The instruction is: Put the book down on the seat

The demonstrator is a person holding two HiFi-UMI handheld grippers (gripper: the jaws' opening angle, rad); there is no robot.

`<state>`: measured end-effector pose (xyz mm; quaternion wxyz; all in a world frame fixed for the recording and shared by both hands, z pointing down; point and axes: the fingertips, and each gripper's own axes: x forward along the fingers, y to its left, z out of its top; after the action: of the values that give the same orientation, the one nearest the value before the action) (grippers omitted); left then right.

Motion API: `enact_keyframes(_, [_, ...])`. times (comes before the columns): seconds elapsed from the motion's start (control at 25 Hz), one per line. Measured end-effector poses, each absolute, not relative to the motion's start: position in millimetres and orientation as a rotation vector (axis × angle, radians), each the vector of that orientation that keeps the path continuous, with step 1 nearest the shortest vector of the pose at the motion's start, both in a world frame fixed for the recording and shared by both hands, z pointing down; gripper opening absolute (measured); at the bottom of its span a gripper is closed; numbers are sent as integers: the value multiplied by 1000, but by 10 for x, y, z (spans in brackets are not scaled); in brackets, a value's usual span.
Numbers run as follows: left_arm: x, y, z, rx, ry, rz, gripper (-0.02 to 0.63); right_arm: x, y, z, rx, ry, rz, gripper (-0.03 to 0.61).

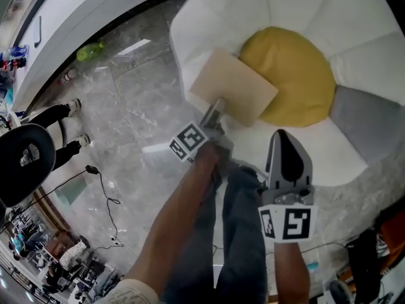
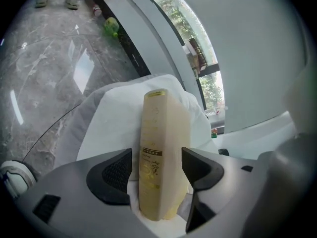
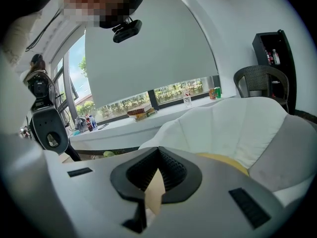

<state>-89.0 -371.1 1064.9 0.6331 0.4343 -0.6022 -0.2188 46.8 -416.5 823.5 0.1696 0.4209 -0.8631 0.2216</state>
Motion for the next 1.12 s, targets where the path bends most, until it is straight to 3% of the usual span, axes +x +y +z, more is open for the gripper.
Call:
enact_keyframes(0.6, [-922,-3560,9394,952,-1350,-658,286,81,-4336,7106,1250,-2530,500,3])
enact_keyframes(1.12, [-1001,-3852,7005,1274,-1305,-691,20,-93,-4201,5507,1279,-2608,358,3])
